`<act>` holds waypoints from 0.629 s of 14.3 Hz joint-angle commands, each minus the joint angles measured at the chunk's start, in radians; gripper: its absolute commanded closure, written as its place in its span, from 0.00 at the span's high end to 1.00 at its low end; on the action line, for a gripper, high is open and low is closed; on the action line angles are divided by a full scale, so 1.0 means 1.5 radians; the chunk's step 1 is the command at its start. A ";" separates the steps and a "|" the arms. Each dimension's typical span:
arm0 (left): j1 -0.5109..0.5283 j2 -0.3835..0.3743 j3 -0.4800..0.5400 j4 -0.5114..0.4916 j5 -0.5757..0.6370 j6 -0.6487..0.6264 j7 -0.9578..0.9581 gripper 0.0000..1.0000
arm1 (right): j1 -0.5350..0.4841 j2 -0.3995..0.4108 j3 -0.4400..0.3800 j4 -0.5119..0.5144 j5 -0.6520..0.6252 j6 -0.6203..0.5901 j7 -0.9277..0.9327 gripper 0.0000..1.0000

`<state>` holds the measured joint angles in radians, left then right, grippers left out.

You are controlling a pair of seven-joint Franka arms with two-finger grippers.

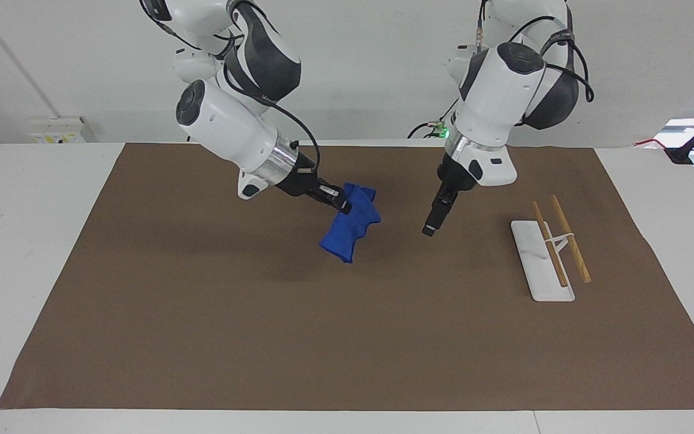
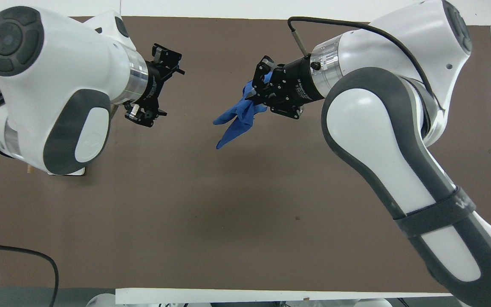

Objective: Right arm passes towel to left arm to hang
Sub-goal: 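Lift the towel with the right gripper while the left gripper approaches, then grasp the towel with the left gripper beside the right gripper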

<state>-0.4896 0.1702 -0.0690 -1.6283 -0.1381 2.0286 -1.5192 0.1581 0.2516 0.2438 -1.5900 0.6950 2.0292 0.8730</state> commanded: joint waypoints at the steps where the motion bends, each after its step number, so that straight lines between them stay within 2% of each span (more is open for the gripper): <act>1: -0.048 0.011 0.011 0.001 -0.012 -0.003 -0.064 0.99 | 0.000 0.004 0.001 0.006 0.041 0.028 0.040 0.00; 3: -0.057 0.012 0.011 -0.010 -0.012 -0.001 -0.071 0.98 | 0.010 0.004 0.001 0.006 0.045 0.038 0.055 0.00; 6: -0.068 0.023 0.011 -0.011 -0.012 0.008 -0.090 0.87 | 0.016 0.005 0.001 0.005 0.045 0.038 0.056 0.00; 7: -0.068 0.023 0.011 -0.011 -0.012 0.007 -0.091 0.66 | 0.016 0.005 0.001 0.005 0.045 0.038 0.056 0.00; 8: -0.067 0.024 0.011 -0.011 -0.011 0.009 -0.090 0.33 | 0.016 0.005 0.001 0.005 0.045 0.038 0.056 0.00; 9: -0.068 0.026 0.012 -0.010 -0.005 0.010 -0.083 0.12 | 0.016 0.005 0.001 0.005 0.045 0.038 0.056 0.00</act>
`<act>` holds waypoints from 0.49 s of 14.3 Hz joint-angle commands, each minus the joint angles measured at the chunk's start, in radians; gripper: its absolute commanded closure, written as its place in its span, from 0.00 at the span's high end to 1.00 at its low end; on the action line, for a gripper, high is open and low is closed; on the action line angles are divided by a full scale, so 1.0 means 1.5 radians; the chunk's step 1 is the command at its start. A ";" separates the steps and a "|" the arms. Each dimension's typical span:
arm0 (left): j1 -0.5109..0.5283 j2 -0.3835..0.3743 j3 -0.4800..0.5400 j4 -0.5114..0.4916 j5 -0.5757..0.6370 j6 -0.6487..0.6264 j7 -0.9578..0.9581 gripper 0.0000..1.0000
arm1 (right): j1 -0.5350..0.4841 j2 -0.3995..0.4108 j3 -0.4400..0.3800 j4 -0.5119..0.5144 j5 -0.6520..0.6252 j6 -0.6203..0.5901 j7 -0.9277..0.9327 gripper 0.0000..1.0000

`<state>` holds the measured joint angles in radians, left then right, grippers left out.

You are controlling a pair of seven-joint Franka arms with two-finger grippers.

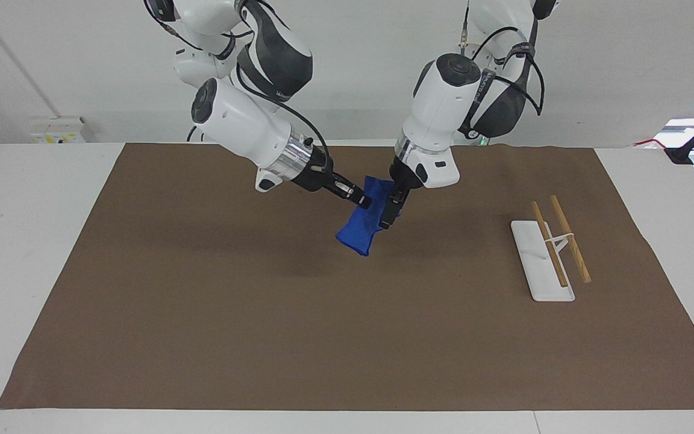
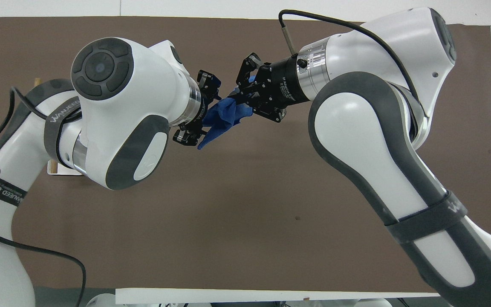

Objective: Right arm passes towel to left arm to hang
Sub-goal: 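Grasp the towel with the left gripper beside the right gripper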

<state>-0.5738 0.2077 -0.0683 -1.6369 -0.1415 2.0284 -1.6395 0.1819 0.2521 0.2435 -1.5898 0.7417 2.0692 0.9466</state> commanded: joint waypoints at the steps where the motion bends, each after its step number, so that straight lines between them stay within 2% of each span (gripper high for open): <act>1: -0.010 0.002 0.012 0.000 -0.001 0.010 0.001 0.01 | 0.000 0.005 0.001 0.003 0.014 0.011 0.007 0.00; 5: -0.003 0.002 0.012 0.008 0.039 0.009 0.006 0.00 | 0.000 0.005 0.001 0.003 0.014 0.011 0.007 0.00; 7: 0.000 0.017 0.015 0.040 0.072 -0.001 0.007 0.00 | 0.000 0.005 0.001 0.003 0.014 0.011 0.007 0.00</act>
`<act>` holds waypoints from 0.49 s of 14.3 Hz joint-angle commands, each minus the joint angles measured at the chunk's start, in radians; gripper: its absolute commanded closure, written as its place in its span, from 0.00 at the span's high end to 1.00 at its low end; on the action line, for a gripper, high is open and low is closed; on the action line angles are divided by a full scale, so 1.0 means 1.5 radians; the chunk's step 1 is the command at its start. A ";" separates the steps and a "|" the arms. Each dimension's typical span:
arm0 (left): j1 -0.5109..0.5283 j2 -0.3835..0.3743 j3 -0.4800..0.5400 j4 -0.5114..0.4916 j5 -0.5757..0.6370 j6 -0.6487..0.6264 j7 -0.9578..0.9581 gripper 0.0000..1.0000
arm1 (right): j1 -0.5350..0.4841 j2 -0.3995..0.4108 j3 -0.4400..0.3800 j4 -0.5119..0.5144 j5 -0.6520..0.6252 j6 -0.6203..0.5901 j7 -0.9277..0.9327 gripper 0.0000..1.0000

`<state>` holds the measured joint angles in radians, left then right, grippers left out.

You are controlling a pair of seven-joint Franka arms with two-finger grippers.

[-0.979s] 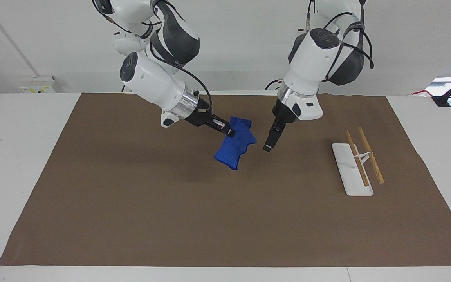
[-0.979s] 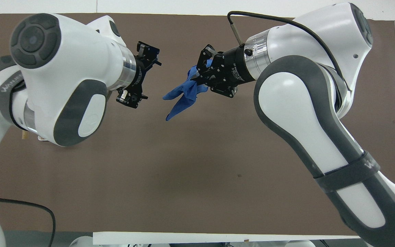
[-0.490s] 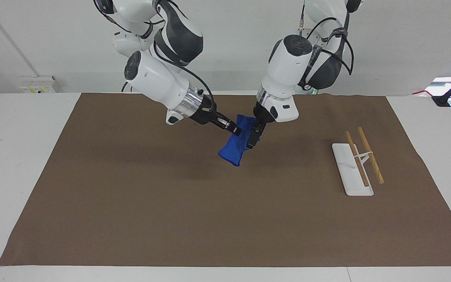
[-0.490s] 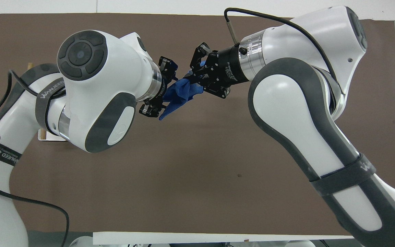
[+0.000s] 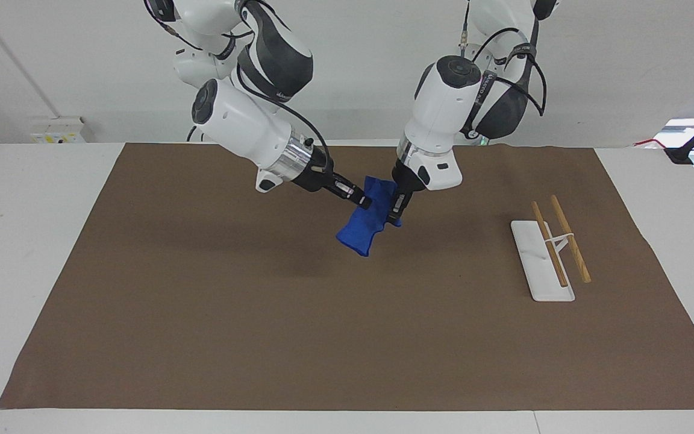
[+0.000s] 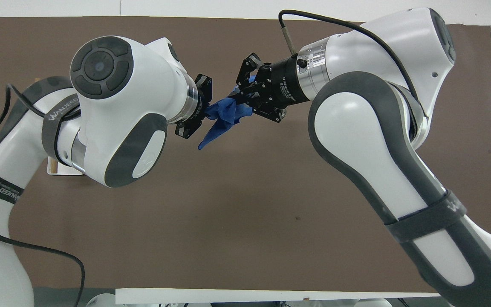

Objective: Right arm passes towel to left arm to hang
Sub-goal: 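Grasp the towel with the left gripper beside the right gripper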

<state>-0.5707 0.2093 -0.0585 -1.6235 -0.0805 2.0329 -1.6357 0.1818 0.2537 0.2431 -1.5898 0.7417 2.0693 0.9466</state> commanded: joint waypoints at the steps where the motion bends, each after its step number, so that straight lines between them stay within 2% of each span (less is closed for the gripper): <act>1: 0.000 0.027 0.008 0.054 0.053 -0.009 0.005 0.00 | 0.001 0.004 0.001 0.003 0.014 0.011 0.007 0.01; 2: 0.003 0.033 0.010 0.076 0.067 -0.030 0.017 0.00 | 0.001 0.004 0.001 0.003 0.014 0.011 0.007 0.11; 3: 0.015 0.038 0.010 0.094 0.068 -0.052 0.040 0.00 | -0.001 0.004 0.001 0.003 0.013 0.011 0.006 0.44; 4: 0.015 0.037 0.012 0.102 0.070 -0.064 0.047 0.00 | -0.002 0.003 0.000 0.006 0.003 0.011 -0.004 0.99; 5: 0.016 0.035 0.013 0.103 0.083 -0.068 0.047 0.00 | -0.004 0.001 -0.005 0.006 -0.010 0.010 -0.017 1.00; 7: 0.029 0.016 0.013 0.095 0.106 -0.075 0.048 0.00 | -0.036 -0.010 -0.008 0.010 -0.105 -0.008 -0.054 1.00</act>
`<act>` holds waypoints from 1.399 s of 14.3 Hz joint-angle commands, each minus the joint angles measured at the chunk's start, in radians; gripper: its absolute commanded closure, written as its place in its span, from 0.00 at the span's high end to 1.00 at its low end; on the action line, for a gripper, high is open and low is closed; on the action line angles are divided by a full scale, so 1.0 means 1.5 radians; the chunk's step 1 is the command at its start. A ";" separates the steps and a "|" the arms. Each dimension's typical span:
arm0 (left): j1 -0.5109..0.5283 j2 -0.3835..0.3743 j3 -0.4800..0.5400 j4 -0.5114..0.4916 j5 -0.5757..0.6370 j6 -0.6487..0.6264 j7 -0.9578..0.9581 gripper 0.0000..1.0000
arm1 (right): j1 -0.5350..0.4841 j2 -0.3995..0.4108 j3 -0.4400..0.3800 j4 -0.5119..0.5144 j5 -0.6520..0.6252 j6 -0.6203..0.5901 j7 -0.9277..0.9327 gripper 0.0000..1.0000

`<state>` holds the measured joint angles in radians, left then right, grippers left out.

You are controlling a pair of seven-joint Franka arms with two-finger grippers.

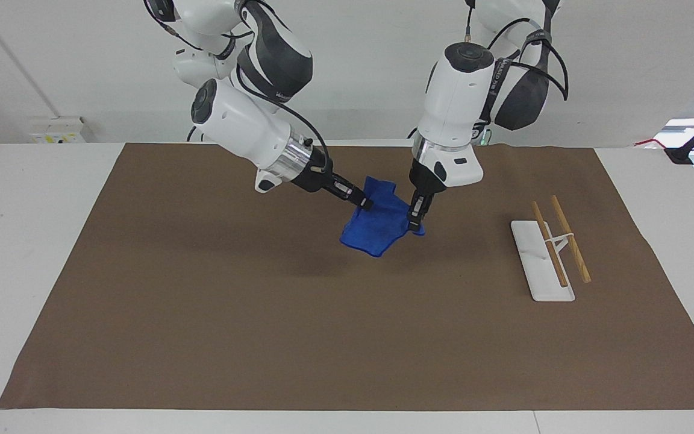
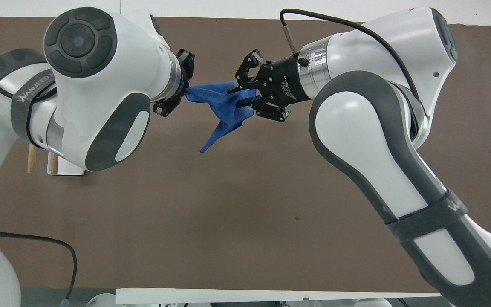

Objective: Right arm passes towel to left arm to hang
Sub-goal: 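Carry the towel with the left gripper while the right gripper withdraws, then drape the towel over the wooden rack and open the left gripper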

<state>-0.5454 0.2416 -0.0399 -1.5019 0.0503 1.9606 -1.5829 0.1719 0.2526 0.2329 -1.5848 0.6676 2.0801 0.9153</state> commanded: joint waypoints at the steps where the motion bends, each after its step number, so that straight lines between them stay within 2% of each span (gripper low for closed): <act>1: 0.037 -0.013 0.001 0.006 0.020 -0.036 0.019 0.00 | -0.055 -0.023 0.000 0.005 -0.104 -0.043 -0.060 1.00; 4: 0.111 -0.044 0.001 -0.032 0.033 -0.037 0.065 0.00 | -0.142 -0.056 0.000 0.005 -0.221 -0.171 -0.228 1.00; 7: 0.186 -0.083 0.001 -0.114 0.044 -0.022 0.140 0.00 | -0.232 -0.093 0.000 0.008 -0.299 -0.273 -0.426 1.00; 11: 0.309 -0.088 0.000 -0.151 0.043 0.044 0.250 0.00 | -0.253 -0.150 0.000 0.043 -0.473 -0.392 -0.557 1.00; 12: 0.342 -0.092 -0.001 -0.165 0.043 0.059 0.281 0.00 | -0.254 -0.150 -0.001 0.071 -0.486 -0.426 -0.563 1.00; 15: 0.426 -0.147 -0.001 -0.283 0.043 0.117 0.361 0.00 | -0.264 -0.148 -0.010 0.146 -0.516 -0.517 -0.624 1.00; 17: 0.466 -0.169 -0.001 -0.345 0.043 0.192 0.392 0.00 | -0.268 -0.149 -0.011 0.143 -0.528 -0.529 -0.638 1.00; 20: 0.496 -0.172 0.000 -0.357 0.043 0.204 0.420 0.00 | -0.282 -0.149 -0.014 0.139 -0.515 -0.532 -0.660 1.00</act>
<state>0.1740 0.0285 -0.0288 -1.9836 0.1008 2.2340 -0.9745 -0.2312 0.0130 0.2042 -1.3913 -0.1063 1.2978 -0.0370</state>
